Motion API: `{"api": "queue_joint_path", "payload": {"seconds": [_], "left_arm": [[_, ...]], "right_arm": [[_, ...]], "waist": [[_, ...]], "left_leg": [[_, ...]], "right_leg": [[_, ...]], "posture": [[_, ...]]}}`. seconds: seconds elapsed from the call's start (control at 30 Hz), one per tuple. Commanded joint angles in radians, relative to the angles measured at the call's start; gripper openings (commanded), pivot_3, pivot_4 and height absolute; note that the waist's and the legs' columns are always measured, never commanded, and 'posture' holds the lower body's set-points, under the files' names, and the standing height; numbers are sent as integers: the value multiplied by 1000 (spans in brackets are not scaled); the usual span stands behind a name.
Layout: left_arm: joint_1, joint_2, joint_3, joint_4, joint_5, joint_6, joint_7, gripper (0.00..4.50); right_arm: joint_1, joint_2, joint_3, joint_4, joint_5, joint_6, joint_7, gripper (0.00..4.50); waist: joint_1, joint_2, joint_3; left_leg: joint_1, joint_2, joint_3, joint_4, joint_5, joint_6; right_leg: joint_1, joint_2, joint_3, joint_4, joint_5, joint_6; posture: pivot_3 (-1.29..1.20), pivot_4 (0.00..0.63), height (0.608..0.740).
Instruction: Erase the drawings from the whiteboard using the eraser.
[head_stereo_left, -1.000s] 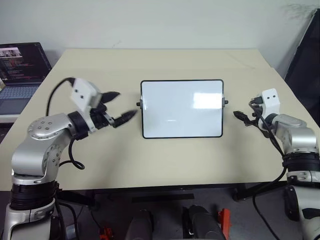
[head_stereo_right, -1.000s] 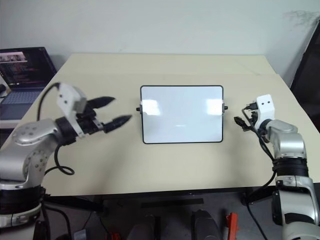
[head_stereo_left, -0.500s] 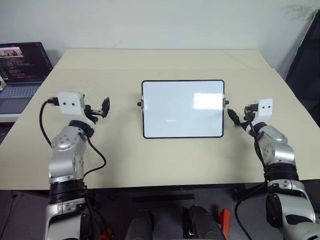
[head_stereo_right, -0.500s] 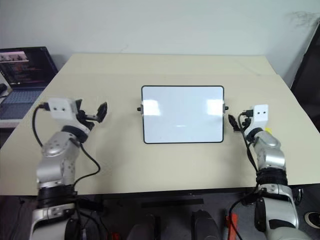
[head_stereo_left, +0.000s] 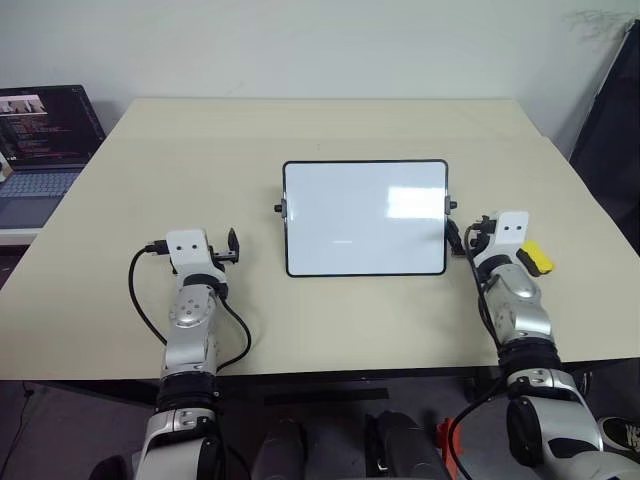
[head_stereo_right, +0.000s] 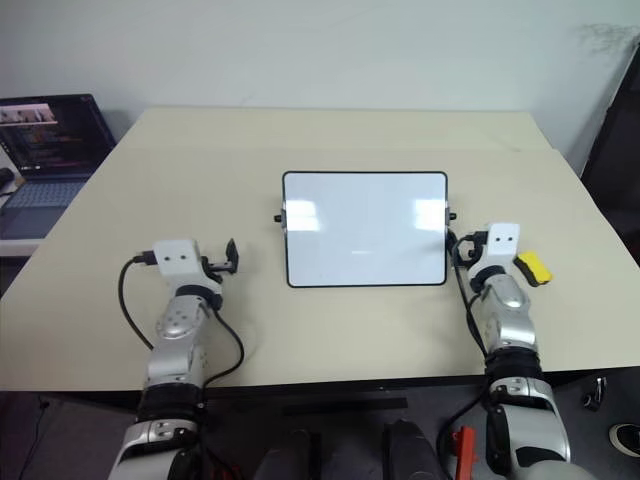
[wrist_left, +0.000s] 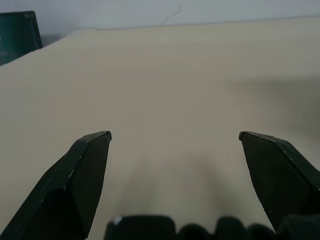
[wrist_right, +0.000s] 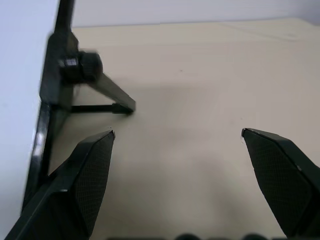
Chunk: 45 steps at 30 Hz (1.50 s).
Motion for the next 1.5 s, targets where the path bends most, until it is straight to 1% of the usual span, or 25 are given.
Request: {"api": "queue_joint_path", "payload": {"seconds": [0.03,0.13,0.4,0.57,0.7,0.77,0.9,1.07,1.17,1.27,1.37,1.5], "left_arm": [[-5,13,28,-5,-23,-51,-3,4500],[-15,23,43,-4,-44,-59,-11,4500],[-29,80,66,-7,-93,-41,-73,4500],[-44,83,48,3,-90,-37,-86,4500],[-58,69,37,48,-78,-56,-76,4500],[-55,62,33,26,-79,-46,-73,4500],[-41,62,35,20,-85,-54,-75,4500],[-24,43,27,36,-82,-71,-67,4500],[-47,72,37,41,-92,-49,-90,4500],[-81,99,44,57,-102,-47,-112,4500],[-91,102,47,108,-96,-73,-107,4500],[-87,95,37,99,-95,-74,-118,4500]], "right_arm": [[-28,27,13,2,-6,-50,-25,4473],[-48,52,-11,38,11,-54,-64,4473],[-72,99,-28,54,51,-45,-61,4473],[-69,97,-35,28,65,-31,-61,4473],[-53,89,-35,39,60,-47,-66,4473],[-51,86,-38,36,64,-42,-70,4473],[-94,78,-17,58,53,-39,-46,4473],[-101,53,-32,85,54,-54,-45,4473],[-110,49,-36,67,55,-26,-67,4473],[-128,41,-19,64,50,-13,-38,4473],[-142,31,-12,87,40,-11,-34,4473],[-146,26,-14,81,41,-6,-47,4473]], "waist": [[-3,0,0],[-10,0,0],[-21,0,0],[-25,0,0],[-26,0,0],[-26,0,0],[-28,0,0],[-27,0,0],[-24,0,0],[-24,0,0],[-24,0,0],[-25,0,0]], "left_leg": [[0,0,0,0,0,0],[1,0,0,0,0,0],[2,1,1,-1,0,0],[2,2,1,-1,0,0],[2,1,1,-1,0,0],[2,1,1,-1,0,0],[2,1,1,-2,0,0],[2,1,0,-2,0,0],[2,1,0,-2,0,0],[2,1,0,-2,0,0],[2,1,0,-2,0,0],[2,1,0,-2,0,0]], "right_leg": [[0,0,0,0,0,0],[0,0,0,0,0,0],[1,2,1,0,1,-1],[1,2,1,0,1,-1],[1,2,1,0,1,-1],[1,2,1,0,1,-1],[1,2,1,0,1,-1],[1,2,1,0,1,-1],[1,1,0,0,1,-1],[1,1,0,0,1,-1],[1,1,1,0,1,-1],[1,1,0,0,1,-1]], "posture": [[0,150,740],[0,150,740],[0,150,740],[0,150,740],[0,150,740],[0,150,740],[0,150,740],[0,150,740],[0,150,740],[0,150,740],[0,150,740],[0,150,740]]}}
